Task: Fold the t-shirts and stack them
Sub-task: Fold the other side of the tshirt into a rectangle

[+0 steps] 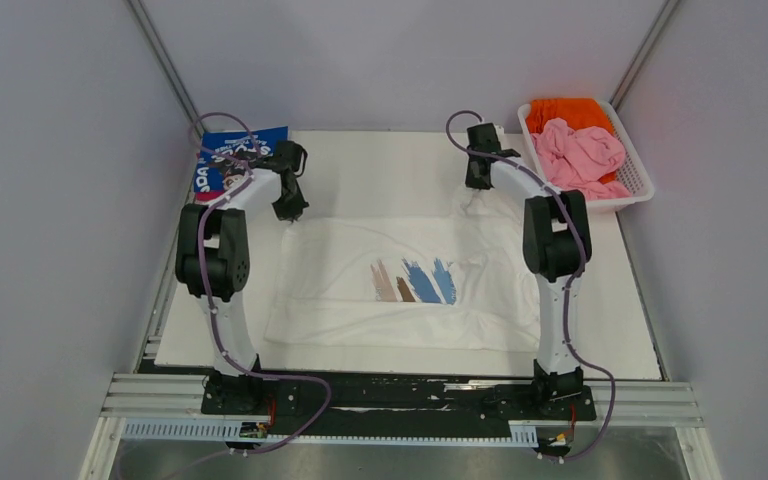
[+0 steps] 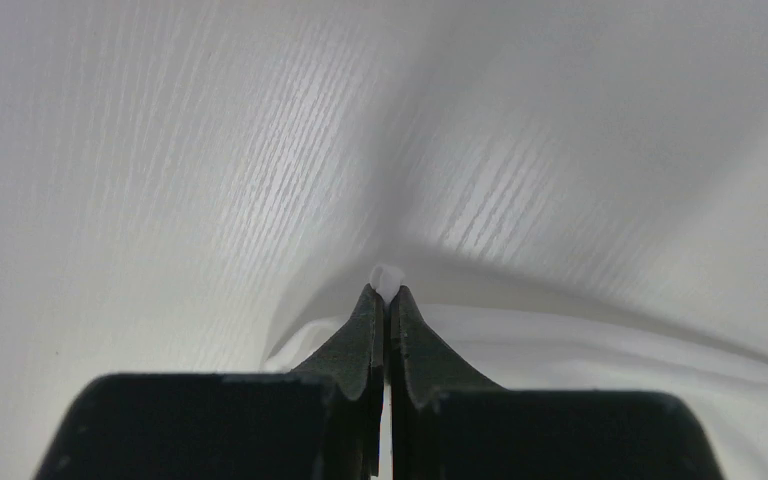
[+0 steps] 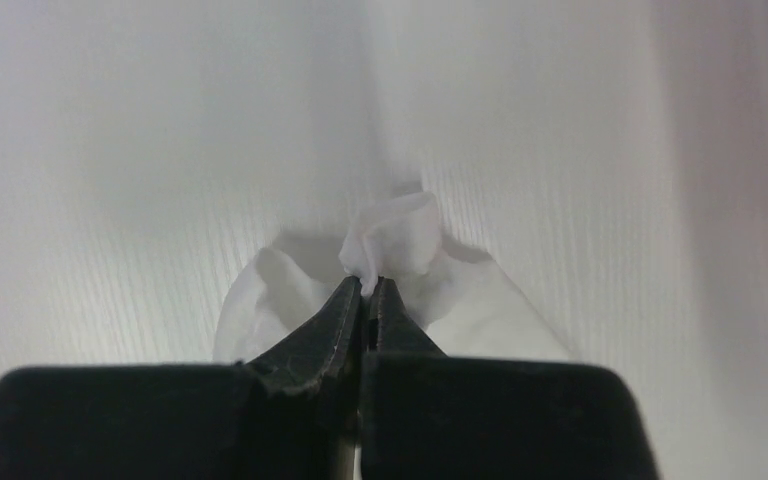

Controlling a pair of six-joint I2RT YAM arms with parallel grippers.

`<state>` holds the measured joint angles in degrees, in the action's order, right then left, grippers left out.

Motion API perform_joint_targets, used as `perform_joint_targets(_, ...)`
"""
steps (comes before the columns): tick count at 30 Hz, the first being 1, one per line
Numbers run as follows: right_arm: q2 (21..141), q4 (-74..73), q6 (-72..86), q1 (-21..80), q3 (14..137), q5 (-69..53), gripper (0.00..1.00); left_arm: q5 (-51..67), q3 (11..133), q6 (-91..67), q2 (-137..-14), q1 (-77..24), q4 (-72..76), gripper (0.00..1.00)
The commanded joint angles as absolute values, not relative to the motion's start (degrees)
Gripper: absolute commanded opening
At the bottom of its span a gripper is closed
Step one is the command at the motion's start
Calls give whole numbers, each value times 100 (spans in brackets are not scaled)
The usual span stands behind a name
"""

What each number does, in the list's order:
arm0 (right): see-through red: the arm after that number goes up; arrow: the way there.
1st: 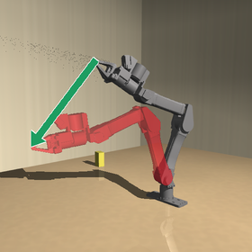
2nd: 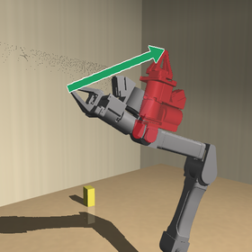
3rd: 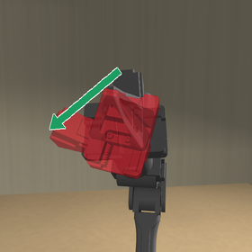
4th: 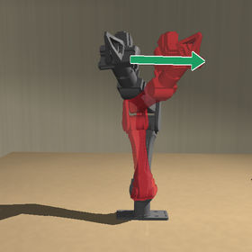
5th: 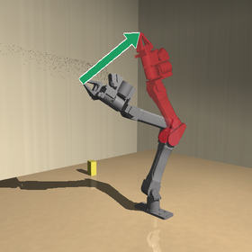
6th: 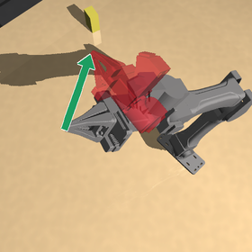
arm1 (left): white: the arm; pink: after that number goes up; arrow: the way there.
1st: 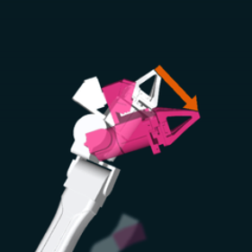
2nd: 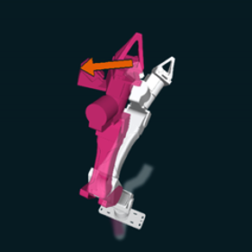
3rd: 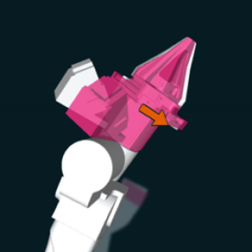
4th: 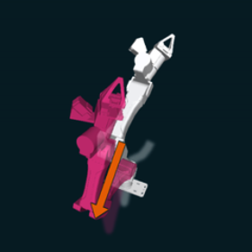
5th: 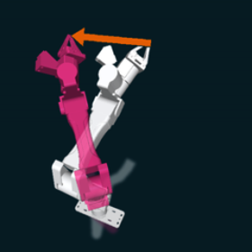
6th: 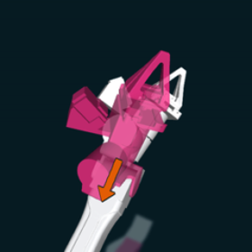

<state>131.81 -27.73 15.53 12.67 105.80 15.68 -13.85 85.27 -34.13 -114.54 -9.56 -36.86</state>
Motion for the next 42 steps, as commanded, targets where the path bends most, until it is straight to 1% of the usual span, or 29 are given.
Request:
perform_joint_targets(1, 11802, -2416, 1697, 1291, 9703, 1546, 0, -1390, 8226, -3321, -10652, -1058, -3454, 0)
perform_joint_targets(9, 9885, -2351, 2127, 1551, 7627, 1845, 0, -1570, 7198, -3266, -9665, -1275, -3039, 0)
perform_joint_targets(14, 8639, -2821, 2490, 1827, 6666, 2119, 0, -1472, 6384, -3191, -8928, -1350, -2650, 0)
perform_joint_targets(18, 7837, -3391, 2721, 2045, 6253, 2418, 0, -1324, 5873, -3055, -8214, -1370, -2392, 0)
perform_joint_targets(24, 7000, -4463, 3105, 2259, 5885, 2458, 0, -769, 5112, -2897, -7440, -1472, -1953, 0)
perform_joint_targets(27, 6672, -5123, 3277, 2291, 5839, 2497, 0, -874, 4739, -3013, -7131, -1551, -1989, 0)
perform_joint_targets(31, 6306, -5526, 3609, 2344, 5544, 2116, 0, -1116, 4333, -3257, -6615, -1553, -2187, 0)
perform_joint_targets(35, 6072, -5488, 3918, 2443, 5152, 1415, 0, -1360, 3998, -3445, -6273, -1556, -2430, 0)
perform_joint_targets(36, 6070, -5553, 3999, 2443, 5057, 1344, 1, -1414, 3896, -3480, -6217, -1556, -2467, 0)
perform_joint_targets(38, 6101, -5816, 4347, 2443, 4874, 1306, 3, -1528, 3743, -3579, -6070, -1556, -2567, 4)
perform_joint_targets(39, 6116, -5939, 4580, 2443, 4757, 1250, 5, -1569, 3687, -3670, -5993, -1556, -2611, 9)
perform_joint_targets(40, 6117, -6040, 4790, 2446, 4635, 1168, 9, -1571, 3585, -3765, -5963, -1556, -2661, 12)
perform_joint_targets(41, 6094, -6089, 4927, 2450, 4478, 1029, 16, -1590, 3541, -3834, -5912, -1556, -2706, 14)
perform_joint_targets(42, 6054, -6104, 5047, 2472, 4319, 854, 21, -1646, 3465, -3908, -5887, -1556, -2755, 15)
